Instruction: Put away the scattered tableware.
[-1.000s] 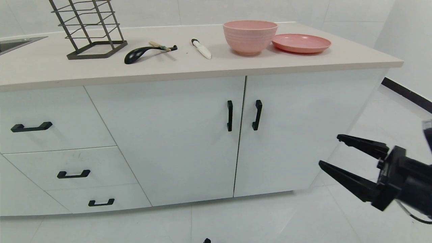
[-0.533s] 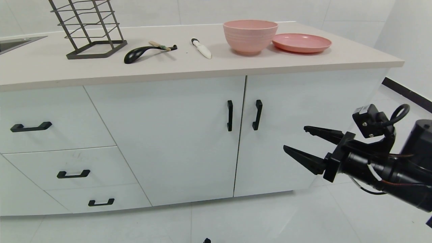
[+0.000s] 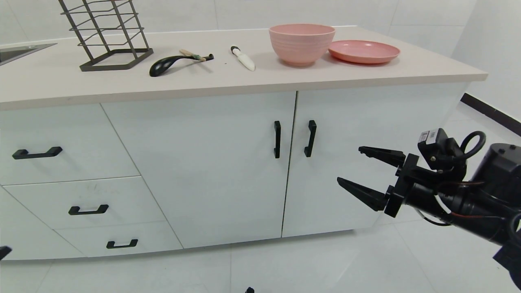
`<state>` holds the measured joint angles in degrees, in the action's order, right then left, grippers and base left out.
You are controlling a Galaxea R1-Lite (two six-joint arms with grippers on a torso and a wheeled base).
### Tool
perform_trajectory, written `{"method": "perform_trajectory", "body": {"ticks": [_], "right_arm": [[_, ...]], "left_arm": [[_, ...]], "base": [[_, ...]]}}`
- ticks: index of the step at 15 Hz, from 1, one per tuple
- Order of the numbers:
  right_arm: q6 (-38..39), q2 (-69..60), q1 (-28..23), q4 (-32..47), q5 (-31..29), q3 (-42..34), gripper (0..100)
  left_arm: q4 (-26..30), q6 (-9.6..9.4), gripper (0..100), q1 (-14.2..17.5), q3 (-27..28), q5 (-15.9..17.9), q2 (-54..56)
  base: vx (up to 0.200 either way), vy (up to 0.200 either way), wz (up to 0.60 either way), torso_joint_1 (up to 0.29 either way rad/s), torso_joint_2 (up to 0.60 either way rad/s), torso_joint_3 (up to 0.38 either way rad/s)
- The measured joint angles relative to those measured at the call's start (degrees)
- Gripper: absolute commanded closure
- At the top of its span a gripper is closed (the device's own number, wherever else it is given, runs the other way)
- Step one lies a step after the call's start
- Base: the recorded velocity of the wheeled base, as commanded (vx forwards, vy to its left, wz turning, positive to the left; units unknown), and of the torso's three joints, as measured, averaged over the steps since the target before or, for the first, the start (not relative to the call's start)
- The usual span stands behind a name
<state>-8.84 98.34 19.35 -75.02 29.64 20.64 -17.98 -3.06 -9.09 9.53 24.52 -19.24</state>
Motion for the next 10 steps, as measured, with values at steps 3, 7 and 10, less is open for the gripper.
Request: {"method": "perform_trajectory", "body": {"ticks": [3, 7, 10], "right_arm": [[-2.4, 2.3, -0.3, -2.7, 3.9, 0.0, 0], [-2.7, 3.7, 1.2, -3.8, 4.2, 0.3, 0], [-2.6, 4.4, 2.8, -4.3, 4.4, 1.3, 0]], "left_arm": [[-13.5, -0.05, 0, -6.2, 4.1, 5.4, -15.5], [-30.0, -0.11, 0, -12.0, 5.2, 24.6, -34.2], [-32.5, -0.39, 0, -12.7, 6.4, 26.2, -43.7]], "base": [[0.000, 0.000, 0.00, 0.000, 0.00, 0.000], [0.000, 0.000, 0.00, 0.000, 0.00, 0.000], [0.000, 0.000, 0.00, 0.000, 0.00, 0.000]]}}
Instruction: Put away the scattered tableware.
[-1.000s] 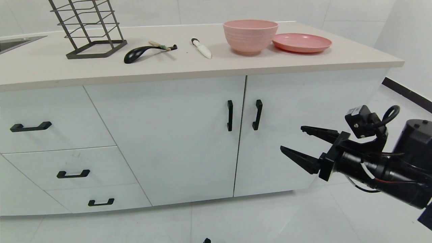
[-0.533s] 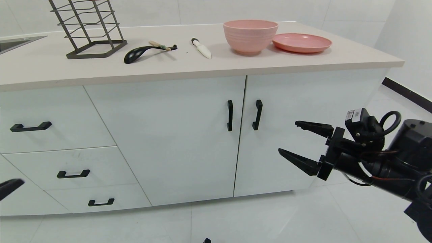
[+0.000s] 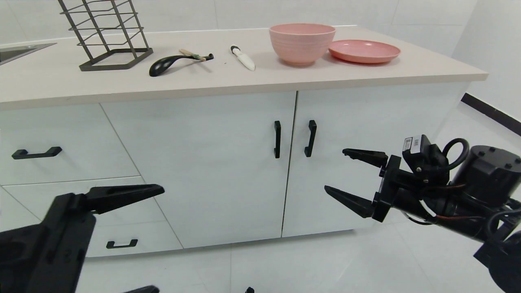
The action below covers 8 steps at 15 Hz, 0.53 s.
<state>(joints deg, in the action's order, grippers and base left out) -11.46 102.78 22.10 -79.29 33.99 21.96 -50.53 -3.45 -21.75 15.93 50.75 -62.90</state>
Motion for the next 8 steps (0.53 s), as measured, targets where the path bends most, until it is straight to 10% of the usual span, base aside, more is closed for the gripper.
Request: {"method": "perform_trajectory", "body": {"ticks": [8], "right_arm": [[0.4, 4.0, -0.7, -0.7, 2.7, 4.3, 0]], "left_arm": [[-8.8, 0.00, 0, -8.6, 16.9, -6.6, -24.9]], "base": [[0.000, 0.000, 0.00, 0.000, 0.00, 0.000]]}}
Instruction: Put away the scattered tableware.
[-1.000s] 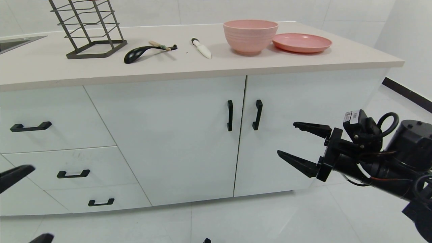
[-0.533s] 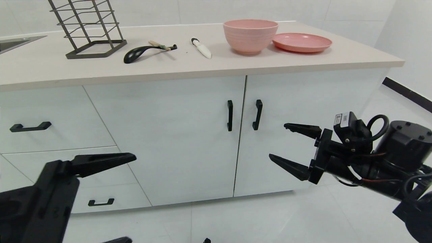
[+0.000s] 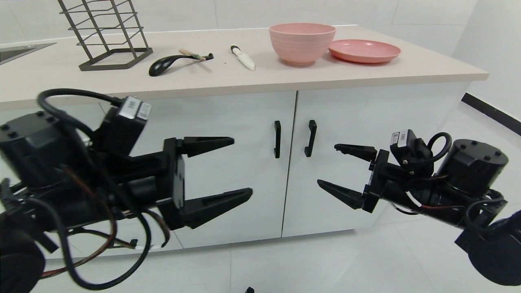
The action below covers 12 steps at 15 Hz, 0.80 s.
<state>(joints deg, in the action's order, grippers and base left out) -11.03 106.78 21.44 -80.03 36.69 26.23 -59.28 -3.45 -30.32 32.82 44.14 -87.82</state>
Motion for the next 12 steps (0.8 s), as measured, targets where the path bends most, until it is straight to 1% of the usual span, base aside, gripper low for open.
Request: {"method": "perform_trajectory", "body": {"ticks": [2, 3, 5, 6, 8, 10, 12], "right_arm": [[0.0, 0.9, -1.4, -0.2, 0.8, 0.8, 0], [0.1, 1.4, -1.7, -0.2, 1.0, 1.2, 0], [0.1, 2.4, -2.0, -0.2, 2.7, 2.9, 0], [0.1, 3.0, -2.0, -0.3, 3.2, 4.0, 0], [0.1, 4.6, -1.9, -0.6, 3.9, 6.0, 0], [0.0, 6.8, -1.9, -1.1, 5.6, 8.5, 0], [-0.1, 9.0, -1.8, -1.3, 6.1, 11.4, 0]], "left_arm": [[-0.1, -0.89, 0, -4.0, 5.5, -0.5, -6.2], [-0.1, -1.94, 0, -5.3, 7.6, -0.5, -8.8], [-0.2, -7.35, 0, -6.9, 12.4, -0.5, -14.3], [-0.1, -9.00, 0, -7.7, 14.4, -0.2, -16.4], [0.0, -9.33, 0, -8.7, 17.0, 0.0, -19.0], [0.1, -9.30, 0, -8.5, 18.4, 0.0, -20.3], [-0.4, -9.35, 0, -7.8, 18.4, 0.0, -21.0]], "base": [[0.000, 0.000, 0.00, 0.000, 0.00, 0.000], [0.000, 0.000, 0.00, 0.000, 0.00, 0.000], [0.000, 0.000, 0.00, 0.000, 0.00, 0.000], [0.000, 0.000, 0.00, 0.000, 0.00, 0.000], [0.000, 0.000, 0.00, 0.000, 0.00, 0.000], [0.000, 0.000, 0.00, 0.000, 0.00, 0.000], [0.000, 0.000, 0.00, 0.000, 0.00, 0.000]]}}
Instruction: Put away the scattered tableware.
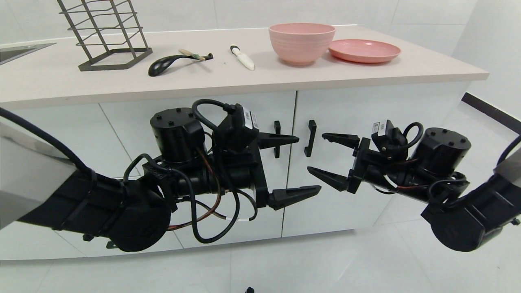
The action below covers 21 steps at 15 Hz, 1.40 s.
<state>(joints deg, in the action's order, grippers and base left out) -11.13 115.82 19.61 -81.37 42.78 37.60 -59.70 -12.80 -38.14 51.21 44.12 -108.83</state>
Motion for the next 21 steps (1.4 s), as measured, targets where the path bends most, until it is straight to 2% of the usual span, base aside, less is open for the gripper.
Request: {"method": "perform_trajectory", "body": {"ticks": [3, 5, 8, 10, 15, 21], "right_arm": [[0.0, 2.4, -0.1, -0.1, 0.1, 2.9, 0], [0.0, 3.4, -0.2, -0.1, 0.2, 3.7, 0], [0.0, 4.2, -0.3, -0.2, 0.4, 4.7, 0], [0.0, 5.0, -0.3, -0.5, 0.5, 6.3, 0], [-0.1, 7.7, 0.1, -0.7, 3.0, 8.6, 0], [-0.2, 9.0, 0.5, -1.1, 6.9, 9.3, 0]], "left_arm": [[-0.3, 0.27, 0, 0.4, -1.6, 0.0, 0.0], [-0.5, 1.65, 0, 0.6, -2.9, -0.5, 0.2], [-2.3, 1.96, 0, 0.7, -3.1, -0.4, 0.3], [-3.1, 2.95, 0, 1.0, -3.1, -0.6, 0.3], [-8.4, 5.19, 0, 2.2, -2.2, -0.6, -0.7], [-9.6, 5.41, 0, 2.6, 0.4, -0.7, -3.2]], "base": [[0.000, 0.000, 0.00, 0.000, 0.00, 0.000], [0.000, 0.000, 0.00, 0.000, 0.00, 0.000], [0.000, 0.000, 0.00, 0.000, 0.00, 0.000], [0.000, 0.000, 0.00, 0.000, 0.00, 0.000], [0.000, 0.000, 0.00, 0.000, 0.00, 0.000], [0.000, 0.000, 0.00, 0.000, 0.00, 0.000]]}}
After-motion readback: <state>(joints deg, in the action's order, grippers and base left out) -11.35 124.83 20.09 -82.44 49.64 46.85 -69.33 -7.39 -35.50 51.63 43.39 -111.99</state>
